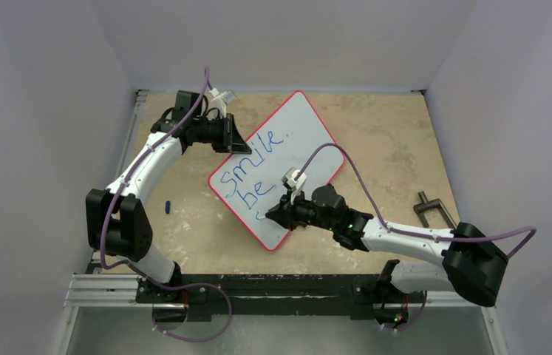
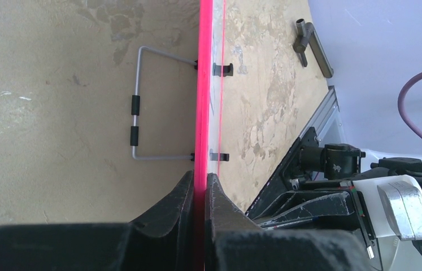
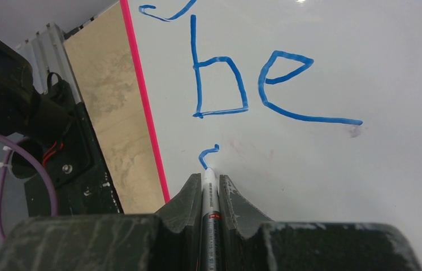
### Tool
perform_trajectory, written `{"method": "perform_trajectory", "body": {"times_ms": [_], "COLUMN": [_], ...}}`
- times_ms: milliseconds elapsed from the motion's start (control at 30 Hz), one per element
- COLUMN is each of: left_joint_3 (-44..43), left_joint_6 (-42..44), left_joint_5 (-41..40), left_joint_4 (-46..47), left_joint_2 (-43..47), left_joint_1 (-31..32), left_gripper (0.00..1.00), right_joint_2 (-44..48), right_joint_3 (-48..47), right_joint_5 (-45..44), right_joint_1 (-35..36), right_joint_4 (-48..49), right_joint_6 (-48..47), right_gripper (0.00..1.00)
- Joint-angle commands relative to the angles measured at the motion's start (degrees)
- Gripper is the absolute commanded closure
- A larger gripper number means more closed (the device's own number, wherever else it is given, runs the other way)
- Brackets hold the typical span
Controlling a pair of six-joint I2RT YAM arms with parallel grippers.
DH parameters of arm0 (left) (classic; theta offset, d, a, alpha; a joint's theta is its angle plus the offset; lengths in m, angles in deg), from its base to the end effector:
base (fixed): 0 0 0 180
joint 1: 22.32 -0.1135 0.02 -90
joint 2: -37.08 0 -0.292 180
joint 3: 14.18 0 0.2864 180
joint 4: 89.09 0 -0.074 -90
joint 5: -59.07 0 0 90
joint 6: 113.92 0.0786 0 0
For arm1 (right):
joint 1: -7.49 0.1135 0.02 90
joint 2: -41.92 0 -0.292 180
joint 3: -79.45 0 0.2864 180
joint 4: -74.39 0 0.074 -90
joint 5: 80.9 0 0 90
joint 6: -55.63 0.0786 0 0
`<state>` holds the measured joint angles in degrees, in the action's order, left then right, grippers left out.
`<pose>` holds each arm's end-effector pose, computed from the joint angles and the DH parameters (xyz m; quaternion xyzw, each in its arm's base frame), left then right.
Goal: Write a sentence on the whiteboard
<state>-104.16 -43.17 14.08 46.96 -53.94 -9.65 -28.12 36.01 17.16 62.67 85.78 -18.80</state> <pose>0.3812 -0.1427 0.3087 0.0973 0.8605 -0.4372 0.2428 0.1753 0.2714 0.2199 -0.3087 0.7312 0.3962 0.4616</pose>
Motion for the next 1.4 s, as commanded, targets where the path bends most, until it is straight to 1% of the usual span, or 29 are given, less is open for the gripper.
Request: {"method": "perform_trajectory", "body": {"times_ms": [0,400,600,1367], "left_joint_3": [-1.2,-1.2,-1.2,-1.3], "left_joint_6": [-0.8,-0.8,-0.8,-0.7], "left_joint_5": [-3.1,-3.0,-3.0,-3.2], "left_joint_4": [2.7,2.8,2.8,2.6], "left_joint_2": [1.2,1.2,1.2,1.2], "left_joint_1": [-0.8,-0.8,-0.8,-0.8], "left_gripper": [1.0,1.0,1.0,1.0], "right_joint_2": [0.5,-1.6,-2.3,2.4], "right_joint_3": [-0.4,-5.8,-7.0,4.1], "right_joint_5": [-4.8,-6.4,-6.4,-4.7], "right_joint_1": [-0.1,0.0,-0.1,0.0], "right_joint_4": [-2.7,-3.0,-3.6,-3.6], "right_joint_6": [-1.3,-1.1,-1.4,1.2], "right_gripper": [1.0,1.0,1.0,1.0]}}
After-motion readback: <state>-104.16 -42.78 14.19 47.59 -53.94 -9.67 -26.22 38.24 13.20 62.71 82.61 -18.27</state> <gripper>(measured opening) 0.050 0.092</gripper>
